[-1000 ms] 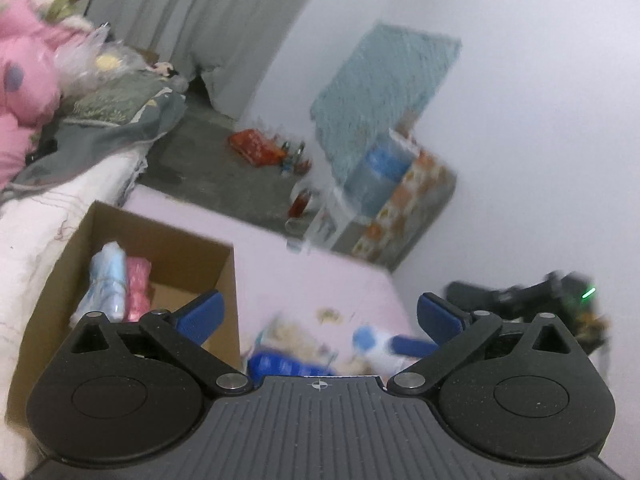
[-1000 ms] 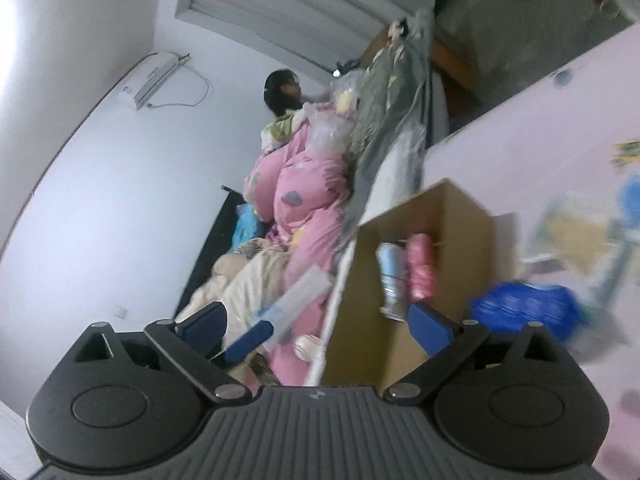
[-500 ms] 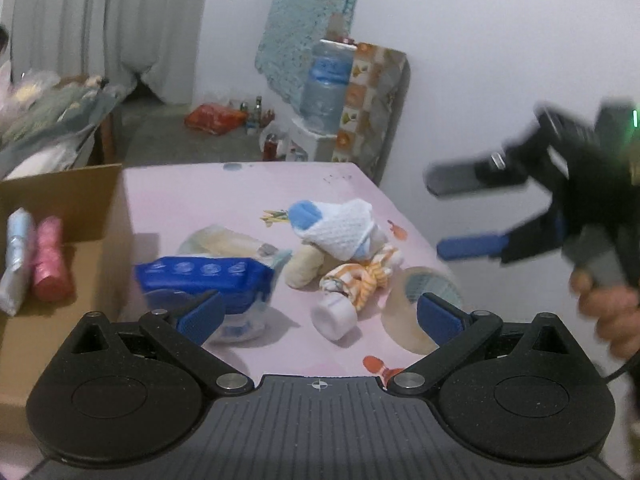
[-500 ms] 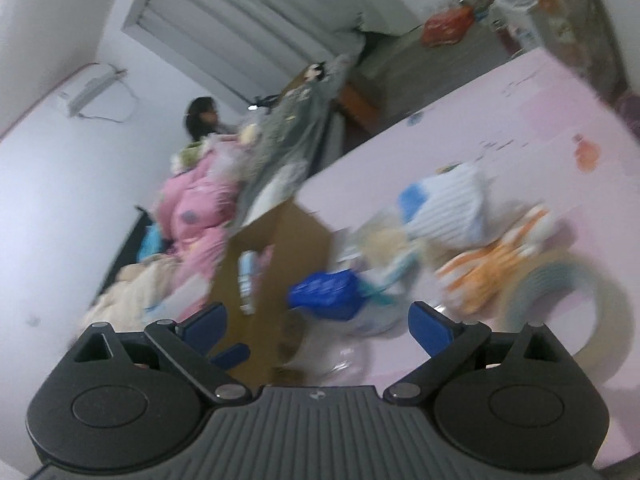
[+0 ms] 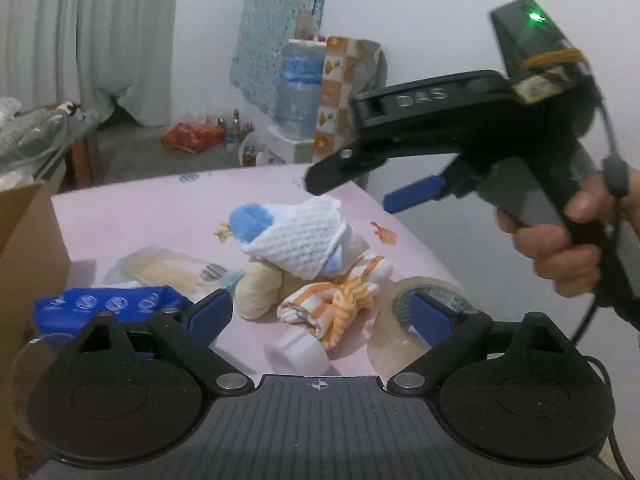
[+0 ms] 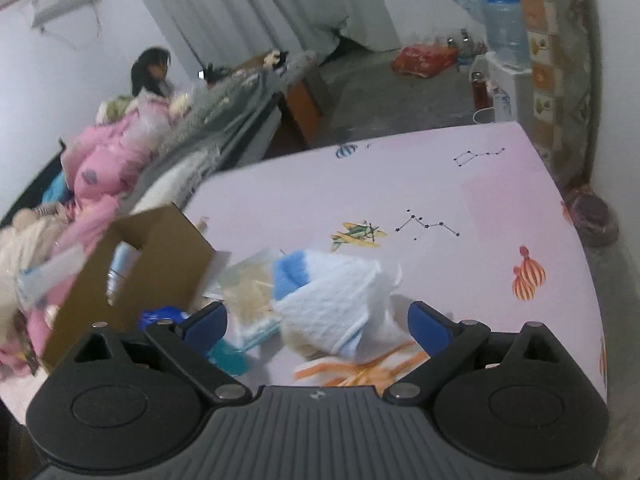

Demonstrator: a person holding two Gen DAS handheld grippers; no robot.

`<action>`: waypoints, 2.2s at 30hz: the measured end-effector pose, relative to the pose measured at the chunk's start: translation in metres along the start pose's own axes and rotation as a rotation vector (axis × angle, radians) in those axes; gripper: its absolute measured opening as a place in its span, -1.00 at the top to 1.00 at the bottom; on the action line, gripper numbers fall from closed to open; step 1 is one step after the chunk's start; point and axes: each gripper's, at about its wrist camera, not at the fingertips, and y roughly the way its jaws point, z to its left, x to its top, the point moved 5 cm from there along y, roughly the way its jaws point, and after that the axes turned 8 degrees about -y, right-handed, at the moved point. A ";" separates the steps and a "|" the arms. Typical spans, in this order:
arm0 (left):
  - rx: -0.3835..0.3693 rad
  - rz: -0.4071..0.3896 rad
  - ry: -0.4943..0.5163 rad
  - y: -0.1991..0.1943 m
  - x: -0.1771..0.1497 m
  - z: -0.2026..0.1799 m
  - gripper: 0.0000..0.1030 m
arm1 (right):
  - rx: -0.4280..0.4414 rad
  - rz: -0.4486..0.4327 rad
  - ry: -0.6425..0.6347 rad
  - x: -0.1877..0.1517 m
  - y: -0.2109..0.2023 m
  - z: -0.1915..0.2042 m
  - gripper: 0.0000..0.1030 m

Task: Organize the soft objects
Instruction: 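Grasp the white-and-blue knitted towel bundle with the right tool, then carry the towel bundle with the right tool over the cardboard box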

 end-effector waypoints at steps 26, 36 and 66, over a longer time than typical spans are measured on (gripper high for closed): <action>-0.031 0.019 0.005 -0.009 -0.010 -0.004 -0.62 | 0.047 0.009 -0.077 -0.006 0.007 0.011 0.24; -0.079 -0.024 0.039 -0.061 -0.012 -0.012 -0.75 | 0.295 0.087 -0.003 -0.060 -0.032 0.065 0.23; 0.248 -0.231 -0.329 -0.167 0.043 0.205 -0.86 | 0.109 0.314 -0.400 0.091 0.194 0.300 0.23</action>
